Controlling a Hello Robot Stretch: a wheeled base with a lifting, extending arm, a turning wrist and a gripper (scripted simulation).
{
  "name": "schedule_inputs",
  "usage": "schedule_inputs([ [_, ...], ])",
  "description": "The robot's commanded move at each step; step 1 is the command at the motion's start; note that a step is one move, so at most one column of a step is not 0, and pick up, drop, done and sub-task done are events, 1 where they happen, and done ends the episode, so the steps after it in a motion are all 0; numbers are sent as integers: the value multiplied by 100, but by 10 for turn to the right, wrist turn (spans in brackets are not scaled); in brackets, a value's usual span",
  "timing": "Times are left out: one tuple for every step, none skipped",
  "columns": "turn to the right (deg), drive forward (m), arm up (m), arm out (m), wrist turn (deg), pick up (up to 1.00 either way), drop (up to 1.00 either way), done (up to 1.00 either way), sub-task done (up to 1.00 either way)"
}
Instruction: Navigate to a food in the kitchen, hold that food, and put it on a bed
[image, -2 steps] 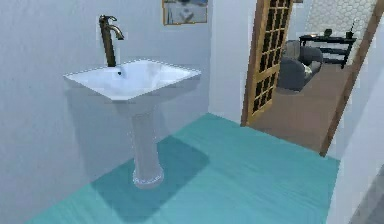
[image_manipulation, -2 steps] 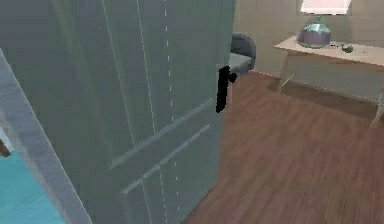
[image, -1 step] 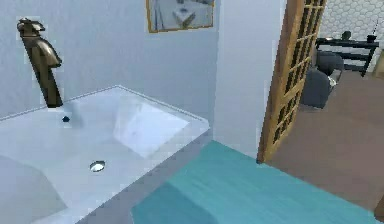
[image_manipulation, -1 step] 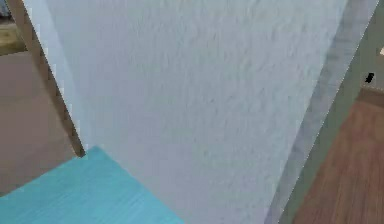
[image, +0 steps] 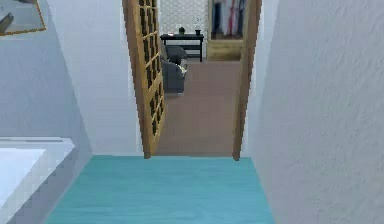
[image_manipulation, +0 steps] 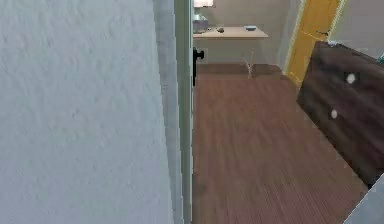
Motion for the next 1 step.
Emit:
schedule_inputs([
  [0,100,0,0,0,0,0,0,0],
])
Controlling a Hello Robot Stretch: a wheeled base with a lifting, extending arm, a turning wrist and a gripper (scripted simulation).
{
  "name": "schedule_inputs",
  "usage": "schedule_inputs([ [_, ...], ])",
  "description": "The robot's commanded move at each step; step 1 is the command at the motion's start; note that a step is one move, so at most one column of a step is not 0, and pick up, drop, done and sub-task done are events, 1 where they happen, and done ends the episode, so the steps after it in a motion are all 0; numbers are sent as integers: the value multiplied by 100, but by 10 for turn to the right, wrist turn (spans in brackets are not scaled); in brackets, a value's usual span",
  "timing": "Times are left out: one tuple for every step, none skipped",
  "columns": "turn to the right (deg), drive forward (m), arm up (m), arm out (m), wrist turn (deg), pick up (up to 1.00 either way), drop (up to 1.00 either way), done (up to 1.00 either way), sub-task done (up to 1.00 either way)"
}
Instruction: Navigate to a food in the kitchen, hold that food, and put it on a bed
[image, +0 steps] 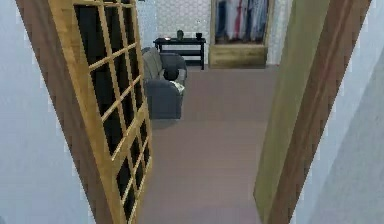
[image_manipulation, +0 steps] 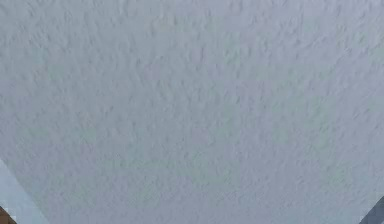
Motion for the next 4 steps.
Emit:
schedule_inputs([
  [30,0,0,0,0,0,0,0,0],
  [0,50,0,0,0,0,0,0,0],
  [0,45,0,0,0,0,0,0,0],
  [0,45,0,0,0,0,0,0,0],
])
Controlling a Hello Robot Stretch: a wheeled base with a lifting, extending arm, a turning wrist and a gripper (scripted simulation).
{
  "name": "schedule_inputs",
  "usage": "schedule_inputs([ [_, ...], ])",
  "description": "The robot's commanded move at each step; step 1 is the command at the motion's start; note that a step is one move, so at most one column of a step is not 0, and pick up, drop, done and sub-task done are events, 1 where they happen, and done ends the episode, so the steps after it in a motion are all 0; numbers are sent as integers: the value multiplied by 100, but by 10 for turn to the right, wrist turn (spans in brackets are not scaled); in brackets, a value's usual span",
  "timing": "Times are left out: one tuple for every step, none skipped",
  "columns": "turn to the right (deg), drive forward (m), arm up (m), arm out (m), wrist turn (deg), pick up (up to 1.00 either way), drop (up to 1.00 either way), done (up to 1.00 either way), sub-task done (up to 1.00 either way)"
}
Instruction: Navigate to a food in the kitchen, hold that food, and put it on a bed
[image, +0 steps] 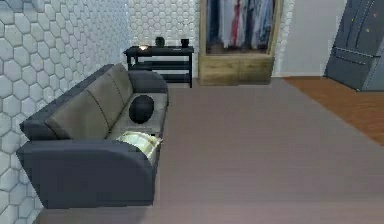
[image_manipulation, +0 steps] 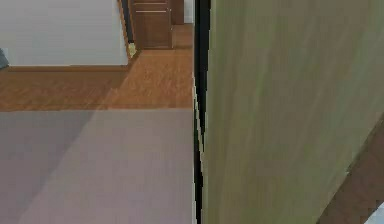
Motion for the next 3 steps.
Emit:
schedule_inputs([
  [420,0,0,0,0,0,0,0,0],
  [0,35,0,0,0,0,0,0,0],
  [420,0,0,0,0,0,0,0,0],
])
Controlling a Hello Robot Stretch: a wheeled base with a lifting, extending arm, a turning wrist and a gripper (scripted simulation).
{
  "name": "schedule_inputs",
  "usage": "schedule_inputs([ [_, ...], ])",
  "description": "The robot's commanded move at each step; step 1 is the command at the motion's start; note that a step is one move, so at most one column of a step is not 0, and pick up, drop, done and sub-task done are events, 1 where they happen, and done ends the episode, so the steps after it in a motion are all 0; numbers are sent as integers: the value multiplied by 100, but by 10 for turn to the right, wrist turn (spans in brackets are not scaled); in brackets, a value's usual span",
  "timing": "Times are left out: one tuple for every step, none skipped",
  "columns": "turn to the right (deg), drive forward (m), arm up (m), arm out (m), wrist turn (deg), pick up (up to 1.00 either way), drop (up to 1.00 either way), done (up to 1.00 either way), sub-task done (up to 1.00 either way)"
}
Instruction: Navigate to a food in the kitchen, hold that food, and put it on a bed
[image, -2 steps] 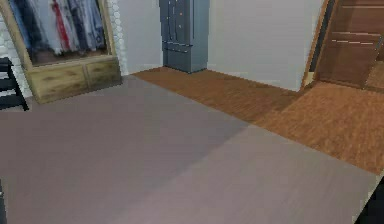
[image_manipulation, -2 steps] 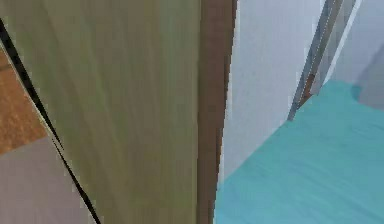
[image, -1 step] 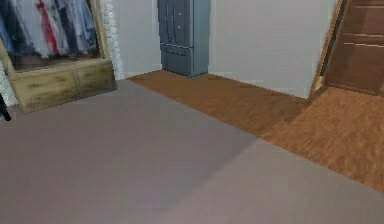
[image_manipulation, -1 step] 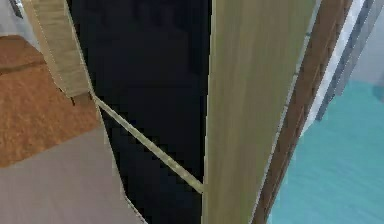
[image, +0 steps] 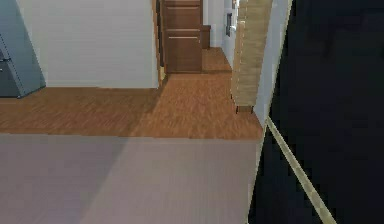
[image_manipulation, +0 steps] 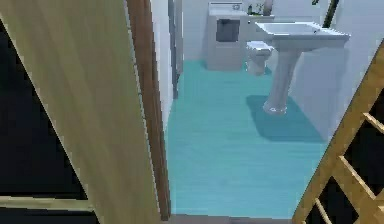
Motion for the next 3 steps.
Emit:
schedule_inputs([
  [0,100,0,0,0,0,0,0,0],
  [120,0,0,0,0,0,0,0,0],
  [0,15,0,0,0,0,0,0,0],
])
